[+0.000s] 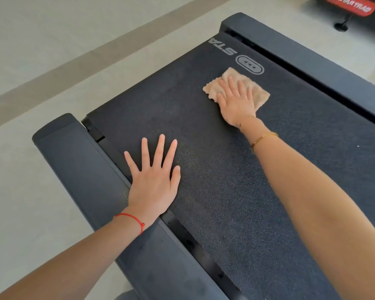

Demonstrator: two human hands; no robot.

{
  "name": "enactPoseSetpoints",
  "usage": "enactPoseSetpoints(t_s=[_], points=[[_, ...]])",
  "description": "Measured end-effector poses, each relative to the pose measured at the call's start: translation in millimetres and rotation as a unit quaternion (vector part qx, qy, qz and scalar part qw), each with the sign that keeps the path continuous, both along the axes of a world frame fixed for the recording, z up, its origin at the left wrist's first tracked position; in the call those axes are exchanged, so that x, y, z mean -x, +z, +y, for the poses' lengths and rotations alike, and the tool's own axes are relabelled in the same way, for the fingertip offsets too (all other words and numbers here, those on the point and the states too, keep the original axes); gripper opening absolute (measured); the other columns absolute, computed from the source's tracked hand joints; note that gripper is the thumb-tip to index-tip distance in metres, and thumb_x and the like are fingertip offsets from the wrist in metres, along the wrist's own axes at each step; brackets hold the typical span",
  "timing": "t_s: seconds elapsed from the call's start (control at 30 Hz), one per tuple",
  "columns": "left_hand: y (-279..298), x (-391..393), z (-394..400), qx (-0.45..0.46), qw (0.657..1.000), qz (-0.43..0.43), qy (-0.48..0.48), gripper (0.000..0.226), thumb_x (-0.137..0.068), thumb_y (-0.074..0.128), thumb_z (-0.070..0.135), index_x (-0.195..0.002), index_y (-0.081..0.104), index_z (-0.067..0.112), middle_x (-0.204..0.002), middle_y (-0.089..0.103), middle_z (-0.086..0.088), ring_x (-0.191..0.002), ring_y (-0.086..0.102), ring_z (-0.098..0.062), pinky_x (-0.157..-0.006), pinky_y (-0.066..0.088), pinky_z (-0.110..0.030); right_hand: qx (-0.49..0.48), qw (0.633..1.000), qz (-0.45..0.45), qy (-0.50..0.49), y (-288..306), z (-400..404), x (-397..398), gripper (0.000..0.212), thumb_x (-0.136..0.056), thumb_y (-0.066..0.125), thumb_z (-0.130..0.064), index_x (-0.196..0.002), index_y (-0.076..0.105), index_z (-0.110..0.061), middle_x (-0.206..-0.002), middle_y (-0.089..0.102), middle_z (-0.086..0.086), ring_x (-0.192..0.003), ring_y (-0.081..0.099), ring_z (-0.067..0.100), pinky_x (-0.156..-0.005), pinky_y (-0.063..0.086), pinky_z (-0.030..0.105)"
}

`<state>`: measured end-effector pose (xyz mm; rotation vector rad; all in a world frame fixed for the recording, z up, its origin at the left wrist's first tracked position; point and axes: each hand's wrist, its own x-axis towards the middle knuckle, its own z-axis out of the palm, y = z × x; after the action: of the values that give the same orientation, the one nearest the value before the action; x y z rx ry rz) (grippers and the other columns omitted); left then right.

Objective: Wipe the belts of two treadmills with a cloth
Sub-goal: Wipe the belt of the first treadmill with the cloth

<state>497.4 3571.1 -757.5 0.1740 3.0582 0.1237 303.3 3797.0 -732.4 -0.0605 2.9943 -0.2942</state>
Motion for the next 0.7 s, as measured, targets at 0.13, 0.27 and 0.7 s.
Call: enactPoseSetpoints(t_s=[0.13,0.27,0.7], points=[[2,0,0,0.009,1.0,-0.005,-0.002,0.063,-0.1,0.004,0.049,-0.158,-0.011,0.03,-0.168,-0.008,0.0,-0.153,-0.006,-0.039,-0.113,0.008,-0.074,-0.01,1.0,0.001,0.019,2,-32,20,0.053,-0.107,0.011,-0.039,-0.158,0.003,-0.027,-0.166,-0.003,-0.002,-0.152,-0.006,0.029,-0.122,-0.006,0.047],[2,0,0,0.012,1.0,-0.006,-0.003,0.063,-0.1,0.004,0.049,-0.158,-0.013,0.03,-0.168,-0.009,0.001,-0.153,-0.007,-0.038,-0.113,0.007,-0.074,-0.008,0.986,0.006,0.169,2,-69,-8,0.053,-0.108,0.015,-0.036,-0.158,0.004,-0.026,-0.166,-0.001,-0.001,-0.152,-0.005,0.029,-0.121,-0.006,0.046],[5,-1,2,0.017,1.0,-0.003,-0.002,0.062,-0.102,0.011,0.047,-0.158,-0.01,0.031,-0.168,-0.007,0.001,-0.153,-0.005,-0.039,-0.112,0.007,-0.076,-0.001,0.997,-0.017,-0.069,0,61,-70,0.055,-0.106,0.012,-0.042,-0.158,0.0,-0.029,-0.166,-0.005,-0.002,-0.152,-0.007,0.029,-0.121,-0.007,0.048]])
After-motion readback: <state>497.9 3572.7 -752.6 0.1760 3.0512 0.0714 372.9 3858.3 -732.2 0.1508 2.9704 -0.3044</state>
